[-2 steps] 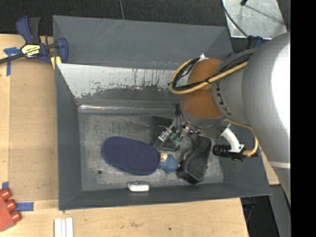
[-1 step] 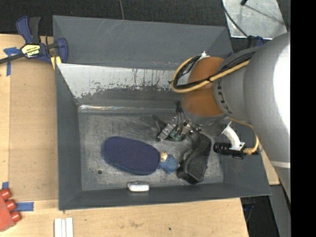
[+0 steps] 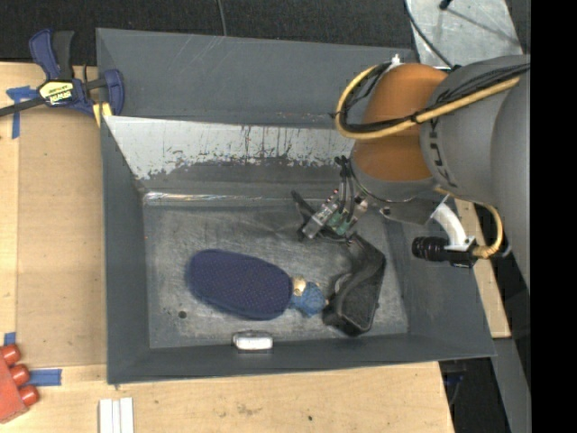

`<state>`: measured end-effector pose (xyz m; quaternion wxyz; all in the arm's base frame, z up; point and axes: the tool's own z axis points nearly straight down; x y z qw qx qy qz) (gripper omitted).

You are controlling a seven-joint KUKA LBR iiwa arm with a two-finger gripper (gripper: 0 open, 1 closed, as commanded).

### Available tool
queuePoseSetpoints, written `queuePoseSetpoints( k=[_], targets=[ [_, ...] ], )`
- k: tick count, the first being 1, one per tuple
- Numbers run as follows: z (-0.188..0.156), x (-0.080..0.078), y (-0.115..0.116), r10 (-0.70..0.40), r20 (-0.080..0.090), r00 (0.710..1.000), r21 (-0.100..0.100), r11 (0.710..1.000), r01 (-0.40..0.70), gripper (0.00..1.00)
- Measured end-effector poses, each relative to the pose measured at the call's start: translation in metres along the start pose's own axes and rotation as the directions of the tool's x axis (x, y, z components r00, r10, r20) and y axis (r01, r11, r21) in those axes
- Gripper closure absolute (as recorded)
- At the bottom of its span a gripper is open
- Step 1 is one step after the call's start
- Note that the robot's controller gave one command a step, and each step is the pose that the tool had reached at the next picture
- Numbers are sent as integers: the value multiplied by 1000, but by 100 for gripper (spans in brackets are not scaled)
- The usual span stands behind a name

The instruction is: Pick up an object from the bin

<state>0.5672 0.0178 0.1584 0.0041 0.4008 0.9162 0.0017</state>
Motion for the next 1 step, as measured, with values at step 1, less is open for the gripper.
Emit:
queuePoseSetpoints(
  k=[1],
  targets=[
    [-40,-2,1,-3,-1,1000,1,1000,3,100]
  ],
)
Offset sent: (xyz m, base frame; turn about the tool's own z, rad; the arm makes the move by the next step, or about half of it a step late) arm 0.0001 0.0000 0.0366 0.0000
